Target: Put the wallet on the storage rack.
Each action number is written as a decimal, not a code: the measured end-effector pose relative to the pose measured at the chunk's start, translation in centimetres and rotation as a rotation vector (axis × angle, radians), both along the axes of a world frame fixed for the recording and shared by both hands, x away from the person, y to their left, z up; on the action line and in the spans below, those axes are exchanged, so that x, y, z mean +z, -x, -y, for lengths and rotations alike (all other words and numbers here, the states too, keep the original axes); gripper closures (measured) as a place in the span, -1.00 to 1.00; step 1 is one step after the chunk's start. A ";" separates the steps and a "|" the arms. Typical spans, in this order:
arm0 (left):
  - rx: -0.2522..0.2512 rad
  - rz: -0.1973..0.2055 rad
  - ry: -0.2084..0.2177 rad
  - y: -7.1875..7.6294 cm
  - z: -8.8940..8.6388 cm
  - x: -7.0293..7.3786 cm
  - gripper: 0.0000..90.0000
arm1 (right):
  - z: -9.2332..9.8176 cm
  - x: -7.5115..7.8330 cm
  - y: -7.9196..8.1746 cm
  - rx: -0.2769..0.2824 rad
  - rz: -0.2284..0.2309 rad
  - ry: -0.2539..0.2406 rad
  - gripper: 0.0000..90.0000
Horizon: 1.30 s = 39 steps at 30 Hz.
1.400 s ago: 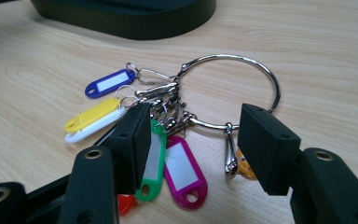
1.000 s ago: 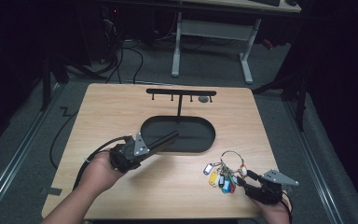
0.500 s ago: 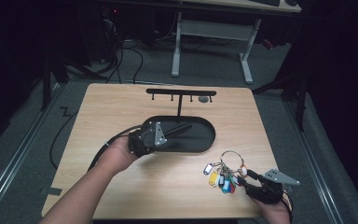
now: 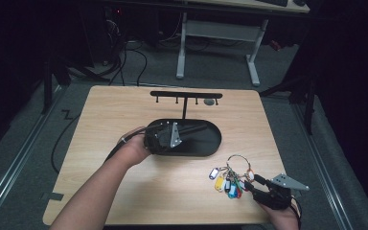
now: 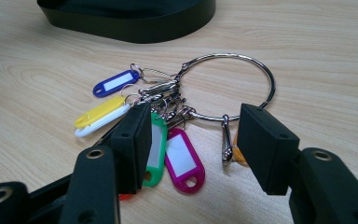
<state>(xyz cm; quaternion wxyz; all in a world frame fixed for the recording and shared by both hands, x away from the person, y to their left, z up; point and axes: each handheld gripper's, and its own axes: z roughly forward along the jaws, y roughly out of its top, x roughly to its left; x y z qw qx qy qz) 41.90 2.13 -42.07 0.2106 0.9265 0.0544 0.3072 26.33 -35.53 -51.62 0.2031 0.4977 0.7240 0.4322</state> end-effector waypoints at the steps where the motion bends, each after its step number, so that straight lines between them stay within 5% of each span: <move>1: -0.001 0.000 -0.001 -0.2 0.0 -0.1 0.63 | 0.0 0.0 0.0 -0.002 -0.003 0.000 0.01; 7: 0.000 0.017 -0.036 -1.9 0.0 -1.1 0.63 | 0.1 -0.1 0.0 -0.004 -0.005 0.001 0.01; 14: -0.001 0.026 -0.021 -3.1 -0.1 -2.0 0.63 | 0.3 -0.3 0.0 -0.010 -0.012 -0.005 0.01; 29: -0.009 0.019 -0.069 -4.5 0.2 -2.9 0.63 | 0.5 -0.4 0.1 -0.012 -0.016 -0.012 0.02; 34: 0.008 0.013 -0.128 -4.8 0.0 -4.2 0.62 | 0.5 -0.3 0.1 -0.011 -0.014 -0.013 0.02; 39: 0.028 0.011 -0.129 -4.6 0.0 -5.0 0.61 | 0.5 -0.3 0.2 -0.008 -0.008 -0.013 0.02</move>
